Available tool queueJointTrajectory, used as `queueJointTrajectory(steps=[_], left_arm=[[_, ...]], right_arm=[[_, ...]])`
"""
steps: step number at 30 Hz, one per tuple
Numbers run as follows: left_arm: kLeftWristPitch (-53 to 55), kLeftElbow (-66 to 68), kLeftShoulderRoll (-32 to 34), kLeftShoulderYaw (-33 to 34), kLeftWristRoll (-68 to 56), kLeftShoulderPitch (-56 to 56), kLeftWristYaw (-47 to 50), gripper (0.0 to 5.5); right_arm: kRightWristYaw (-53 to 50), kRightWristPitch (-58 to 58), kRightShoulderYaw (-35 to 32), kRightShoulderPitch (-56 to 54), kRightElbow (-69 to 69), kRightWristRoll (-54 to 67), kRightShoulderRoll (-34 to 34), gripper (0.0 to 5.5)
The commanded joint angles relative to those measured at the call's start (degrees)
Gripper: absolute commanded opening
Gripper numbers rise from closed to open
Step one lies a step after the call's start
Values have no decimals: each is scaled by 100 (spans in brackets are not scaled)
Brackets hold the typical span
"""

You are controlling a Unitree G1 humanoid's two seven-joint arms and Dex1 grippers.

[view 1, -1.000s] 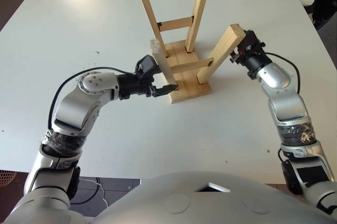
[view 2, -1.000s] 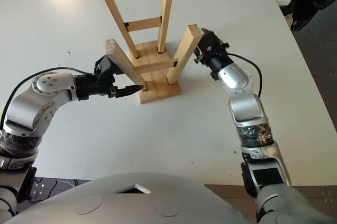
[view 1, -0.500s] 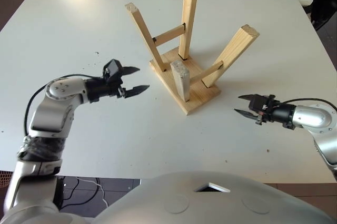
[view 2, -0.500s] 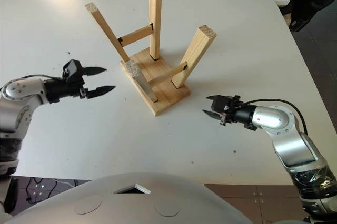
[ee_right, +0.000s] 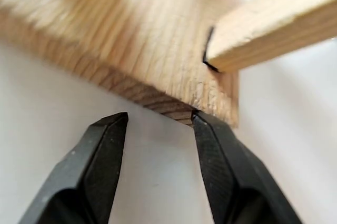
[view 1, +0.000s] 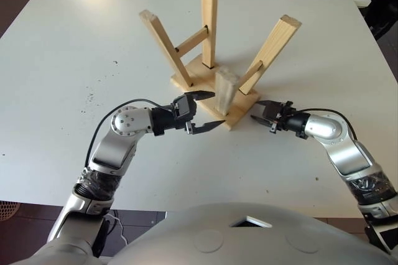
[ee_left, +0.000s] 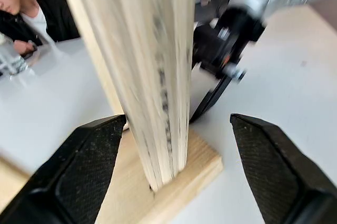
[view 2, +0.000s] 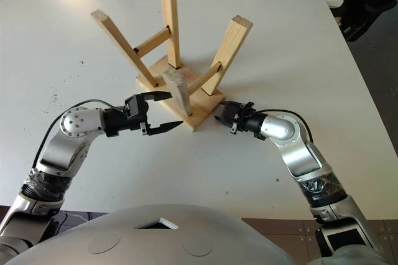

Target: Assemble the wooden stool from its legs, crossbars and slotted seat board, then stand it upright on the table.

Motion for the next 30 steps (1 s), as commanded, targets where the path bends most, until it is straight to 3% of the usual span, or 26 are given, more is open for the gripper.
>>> queueJointTrajectory(steps=[1,10,16,23,26,30], left_arm=[[309,-93,-295,-210,-16,-151,204,368],[529,-183,-447,-441,22,102,420,368],[832,-348,-227,78,-428,37,418,368],[705,-1027,1510,1585,-1204,1721,-992,368],[518,-664,1747,2426,-1334,2345,-1143,368],[-225,1241,1459,2820,-439,1661,-126,368]], right_arm=[[-133,-271,46,-372,771,-254,93,224],[-334,-957,156,-1160,2345,-438,422,224],[-557,-1338,72,-1478,2909,-484,512,224],[-341,-1014,-448,64,814,-368,-275,224],[-228,-524,-619,849,-363,-131,-350,224],[-310,-190,-647,1590,-885,-212,-308,224]])
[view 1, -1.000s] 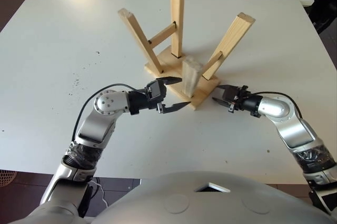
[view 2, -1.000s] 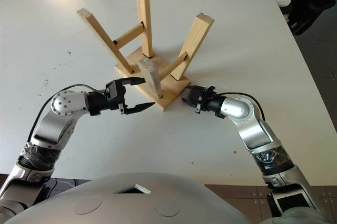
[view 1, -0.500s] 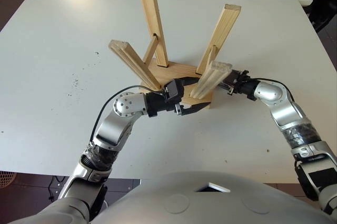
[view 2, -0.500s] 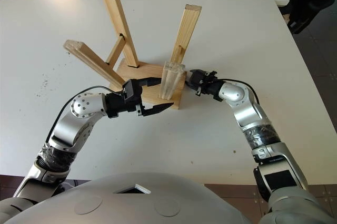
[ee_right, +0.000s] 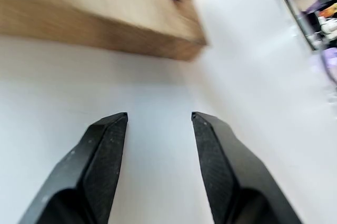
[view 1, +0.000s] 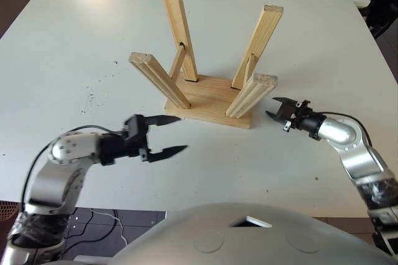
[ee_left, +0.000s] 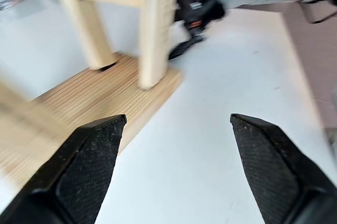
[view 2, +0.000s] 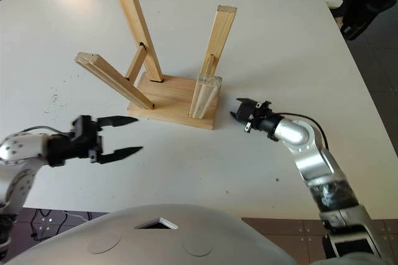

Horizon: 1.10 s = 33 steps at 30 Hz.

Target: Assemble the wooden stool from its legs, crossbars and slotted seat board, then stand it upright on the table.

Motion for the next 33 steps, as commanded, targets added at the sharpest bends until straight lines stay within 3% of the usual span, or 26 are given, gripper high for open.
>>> queueJointTrajectory(steps=[1,9,16,19,26,33], left_arm=[[-953,1945,-295,280,1161,-830,1300,368],[-2894,3700,-711,-543,2801,-1724,2299,368],[-3032,3413,-1003,-1407,3008,-1603,1925,368],[-2683,2633,-1005,-1537,2557,-1247,1664,368],[-939,115,-559,-691,565,-592,1509,368],[442,-1441,-12,97,-621,131,1531,368]], right_arm=[[-58,308,0,486,-308,-63,30,224],[-103,365,413,225,-99,-175,361,224],[-51,381,701,-85,-67,-210,540,224],[78,434,640,-25,-249,-40,533,224],[561,1031,1,711,-1759,1054,167,224],[1248,2186,-1690,1443,-3456,2633,-559,224]])
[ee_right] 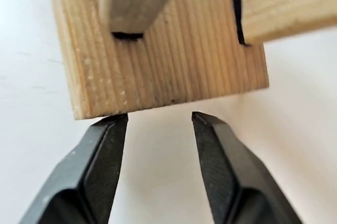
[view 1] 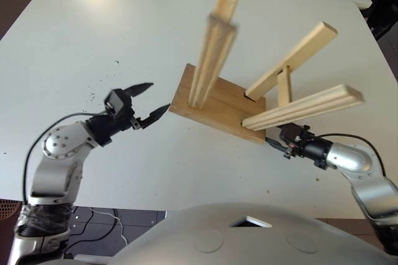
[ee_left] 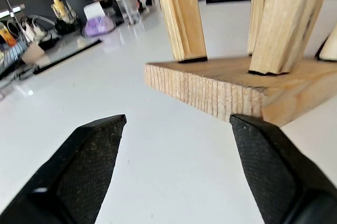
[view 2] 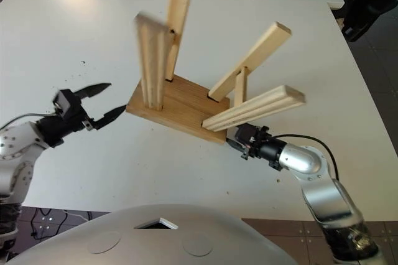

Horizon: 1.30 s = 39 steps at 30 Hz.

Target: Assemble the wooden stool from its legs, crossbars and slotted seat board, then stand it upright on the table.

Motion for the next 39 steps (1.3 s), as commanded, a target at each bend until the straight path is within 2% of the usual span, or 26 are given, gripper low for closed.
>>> queueJointTrajectory(steps=[1,6,10,16,25,33,39], left_arm=[[662,-1004,335,94,-454,751,-256,368],[794,-1361,385,189,-427,1285,-276,368],[1214,-1543,398,578,-1044,962,-69,368],[1597,-1308,614,1077,-1440,572,-334,368],[924,-370,657,719,-359,1298,-1330,368],[-154,1261,686,355,550,831,-1920,368],[-972,1867,345,-683,1289,554,-2189,368]], right_arm=[[492,584,-1147,-10,-1236,1426,-293,224],[783,1062,-1901,-238,-1444,2141,-644,224],[862,1201,-2059,-280,-1557,2353,-800,224],[1043,1242,-2182,-208,-1534,2462,-904,224],[1636,576,-2237,-322,-173,2265,-917,224],[2020,-141,-1707,-505,991,1862,-932,224],[2180,-1141,-468,-1175,2066,1006,-682,224]])
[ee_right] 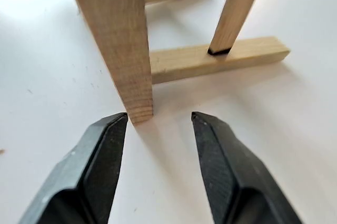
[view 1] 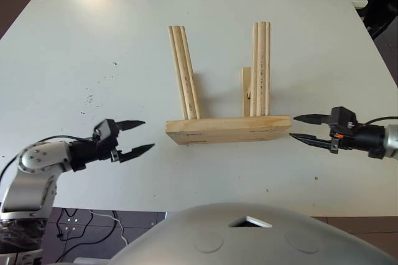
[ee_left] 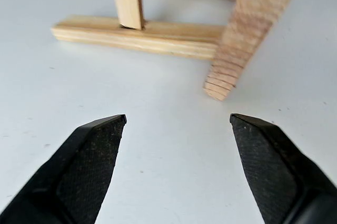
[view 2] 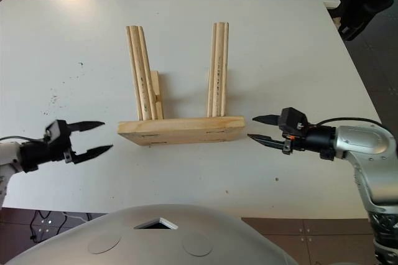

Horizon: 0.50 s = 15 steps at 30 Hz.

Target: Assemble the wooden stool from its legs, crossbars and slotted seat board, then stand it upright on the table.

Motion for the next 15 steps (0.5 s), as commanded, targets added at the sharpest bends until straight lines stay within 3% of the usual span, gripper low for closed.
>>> queueJointTrajectory(steps=[1,11,15], left_arm=[[-512,375,-258,-683,506,-323,-100,368],[-1130,1315,-908,-1543,1067,-1375,83,368],[-1177,1459,-911,-1590,953,-1473,-22,310]], right_arm=[[123,-593,736,-451,556,-494,202,224],[406,-1472,1790,-1461,1878,-1080,662,224],[528,-1553,1875,-1413,1922,-1034,621,200]])
